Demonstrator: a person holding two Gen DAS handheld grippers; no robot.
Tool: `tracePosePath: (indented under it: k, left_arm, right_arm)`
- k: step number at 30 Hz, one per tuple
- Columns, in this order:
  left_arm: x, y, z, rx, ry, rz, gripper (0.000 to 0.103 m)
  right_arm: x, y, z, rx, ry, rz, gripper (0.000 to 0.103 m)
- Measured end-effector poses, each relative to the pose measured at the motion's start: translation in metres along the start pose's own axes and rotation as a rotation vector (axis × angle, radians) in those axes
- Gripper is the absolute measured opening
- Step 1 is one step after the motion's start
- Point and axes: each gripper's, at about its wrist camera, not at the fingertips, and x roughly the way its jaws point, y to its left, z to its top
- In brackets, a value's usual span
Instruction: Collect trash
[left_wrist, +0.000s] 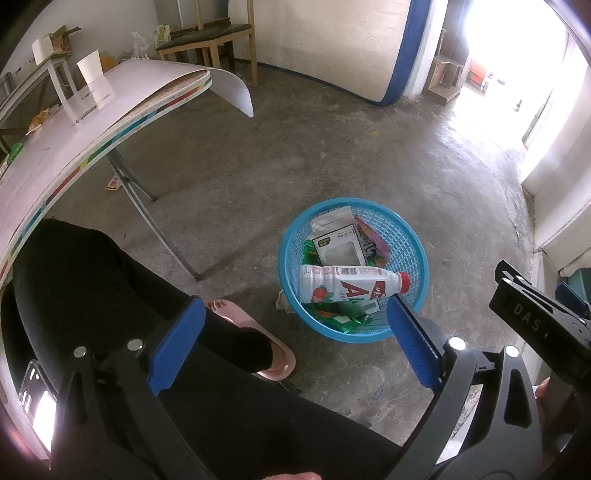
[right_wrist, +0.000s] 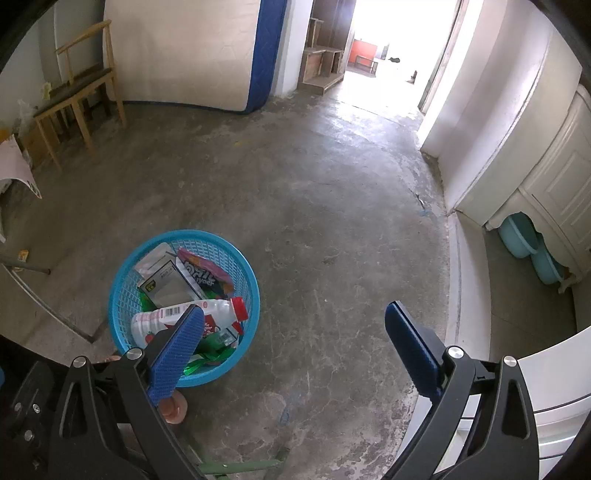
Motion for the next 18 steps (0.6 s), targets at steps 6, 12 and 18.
tracePosePath:
  k: [6,12,18]
  left_arm:
    - [0.0,-0.0002,0.0,-0.001,0.0,0.0,0.095]
    - [0.0,0.0,0.0,0.0,0.0,0.0,0.095]
    - [-0.0001,0.0003,-0.0001,0.002,-0.001,0.0,0.095]
  right_arm:
    - [0.0027,0.0023,0.0001,-0.004,0.005,0.004,0.095]
    - [0.0044,0.0034,0.0021,-0.009,0.007,0.005,0.095]
    - [0.0042,0.0029,0.0039,-0.008,0.005,0.006,0.095]
